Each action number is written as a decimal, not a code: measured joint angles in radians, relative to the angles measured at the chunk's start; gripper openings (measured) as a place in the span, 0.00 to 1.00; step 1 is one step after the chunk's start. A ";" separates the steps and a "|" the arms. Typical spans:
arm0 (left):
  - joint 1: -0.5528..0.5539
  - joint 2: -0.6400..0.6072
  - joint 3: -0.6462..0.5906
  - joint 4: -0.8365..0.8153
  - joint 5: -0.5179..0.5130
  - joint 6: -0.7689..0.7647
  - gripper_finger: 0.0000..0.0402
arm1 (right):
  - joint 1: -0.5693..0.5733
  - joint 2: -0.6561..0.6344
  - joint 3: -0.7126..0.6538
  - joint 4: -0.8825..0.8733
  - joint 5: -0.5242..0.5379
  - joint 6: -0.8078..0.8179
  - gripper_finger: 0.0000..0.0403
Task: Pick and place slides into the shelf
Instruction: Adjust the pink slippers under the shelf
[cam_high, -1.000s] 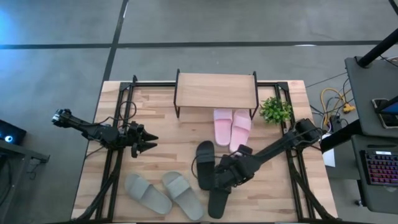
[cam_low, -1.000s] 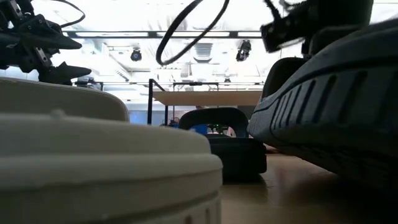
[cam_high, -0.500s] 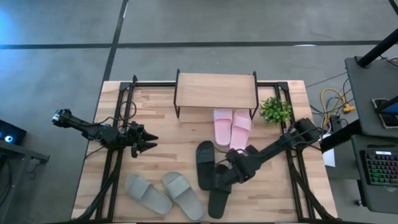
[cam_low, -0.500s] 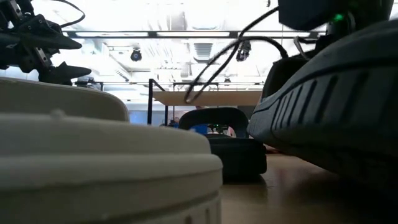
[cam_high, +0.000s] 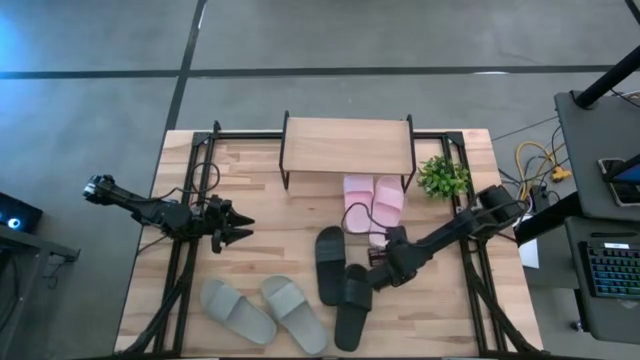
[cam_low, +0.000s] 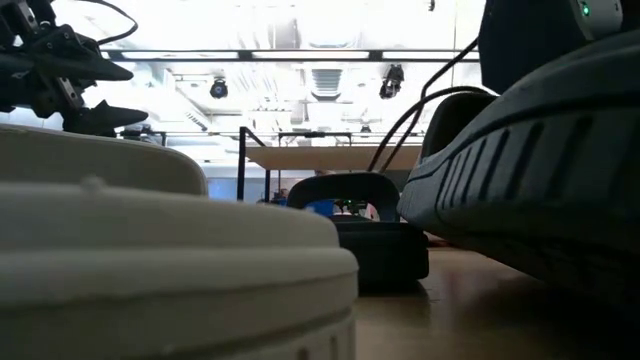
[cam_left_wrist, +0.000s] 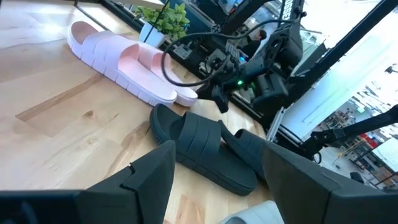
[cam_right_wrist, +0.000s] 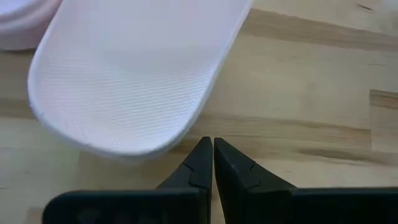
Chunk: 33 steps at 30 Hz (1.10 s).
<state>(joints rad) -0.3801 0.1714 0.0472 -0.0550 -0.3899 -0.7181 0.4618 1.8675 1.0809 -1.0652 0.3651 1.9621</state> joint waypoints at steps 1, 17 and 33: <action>0.000 0.001 0.000 0.000 -0.004 0.000 0.56 | -0.005 -0.005 -0.004 0.001 0.002 0.002 0.02; 0.000 0.048 0.001 -0.004 -0.038 0.000 0.56 | -0.144 -0.011 -0.006 -0.131 0.058 -0.005 0.02; 0.000 0.062 -0.001 0.014 -0.053 0.000 0.56 | -0.198 -0.023 -0.048 -0.191 0.092 0.019 0.02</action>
<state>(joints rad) -0.3798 0.2330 0.0460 -0.0414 -0.4426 -0.7182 0.2635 1.8450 1.0332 -1.2557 0.4568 1.9816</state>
